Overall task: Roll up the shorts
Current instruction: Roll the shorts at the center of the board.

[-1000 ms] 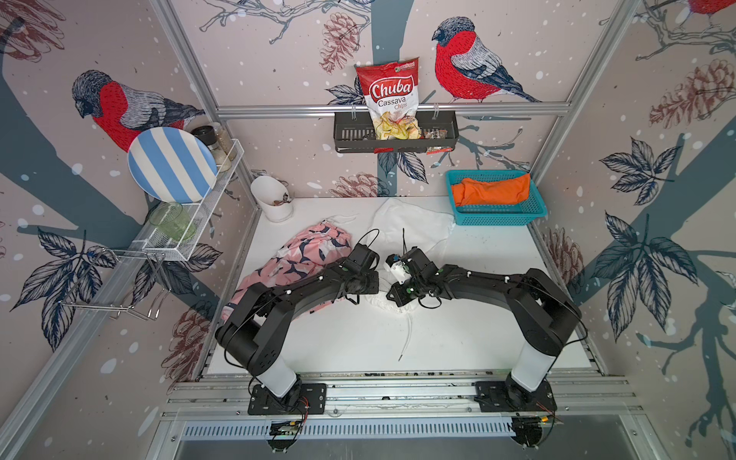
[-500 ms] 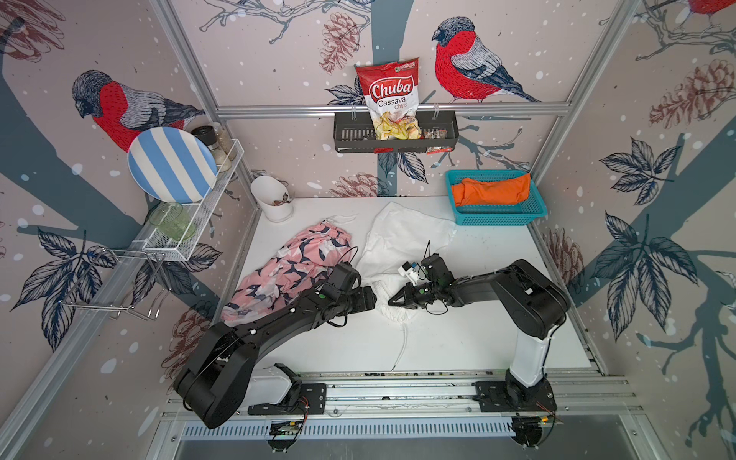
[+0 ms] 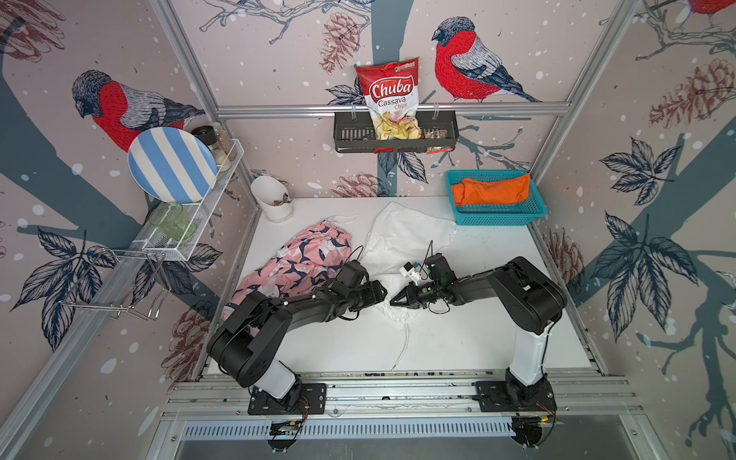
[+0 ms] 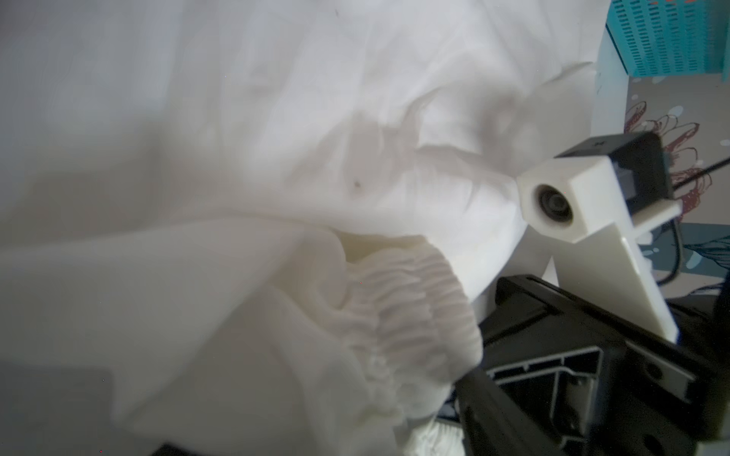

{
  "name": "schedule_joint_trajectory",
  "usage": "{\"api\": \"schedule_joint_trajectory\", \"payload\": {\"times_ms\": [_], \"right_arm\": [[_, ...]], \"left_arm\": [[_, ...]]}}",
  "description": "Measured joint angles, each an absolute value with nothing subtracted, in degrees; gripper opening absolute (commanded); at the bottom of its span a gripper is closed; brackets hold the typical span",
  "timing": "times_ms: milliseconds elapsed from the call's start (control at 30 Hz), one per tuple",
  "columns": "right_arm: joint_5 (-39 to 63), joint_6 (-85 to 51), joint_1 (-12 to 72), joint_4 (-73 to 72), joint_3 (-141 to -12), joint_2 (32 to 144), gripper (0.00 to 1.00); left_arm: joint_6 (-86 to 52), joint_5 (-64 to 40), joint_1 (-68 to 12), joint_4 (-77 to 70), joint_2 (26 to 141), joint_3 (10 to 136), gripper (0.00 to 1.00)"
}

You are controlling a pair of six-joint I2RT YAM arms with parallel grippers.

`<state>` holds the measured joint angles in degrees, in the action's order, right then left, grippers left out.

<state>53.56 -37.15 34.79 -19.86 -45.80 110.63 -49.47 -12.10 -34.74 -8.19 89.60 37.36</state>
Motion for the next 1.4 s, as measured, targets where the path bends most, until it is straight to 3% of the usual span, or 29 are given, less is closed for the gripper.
{"api": "schedule_joint_trajectory", "payload": {"times_ms": [133, 233, 333, 433, 567, 767, 967, 1200, 1400], "right_arm": [[52.38, -31.94, 35.11, -13.13, -48.38, 109.86, 0.01], [49.47, -28.49, 35.27, -8.10, -49.65, 107.72, 0.11], [45.95, -26.41, 35.38, -4.10, -50.46, 104.92, 0.25], [39.94, -23.55, 36.07, 2.20, -52.03, 101.41, 0.37], [24.12, -17.23, 42.11, 11.22, -55.66, 94.13, 0.56], [-2.46, -4.27, 58.63, 13.78, -54.61, 86.85, 0.68], [-19.16, 12.08, 69.76, 6.39, -45.17, 85.97, 0.80], [-27.35, 27.75, 73.10, -4.95, -39.83, 91.18, 0.81], [-33.82, 35.11, 72.93, -15.68, -38.85, 97.27, 0.72]], "left_arm": [[-48.97, -10.04, -34.74, -6.37, 90.19, 38.28, 0.45], [-47.83, -9.87, -34.74, -5.26, 91.18, 39.18, 0.27], [-47.09, -10.02, -34.79, -5.26, 91.61, 39.68, 0.18], [-46.54, -8.60, -34.72, -4.21, 91.59, 39.79, 0.17], [-46.11, -7.38, -34.72, -2.42, 90.76, 40.03, 0.16], [-45.95, -7.22, -34.72, 0.64, 89.36, 40.56, 0.16], [-44.88, -7.35, -34.72, 3.07, 88.51, 41.45, 0.16], [-43.46, -8.45, -34.72, 5.52, 88.62, 42.74, 0.17], [-43.03, -9.76, -34.72, 7.22, 88.84, 43.53, 0.17]]}}
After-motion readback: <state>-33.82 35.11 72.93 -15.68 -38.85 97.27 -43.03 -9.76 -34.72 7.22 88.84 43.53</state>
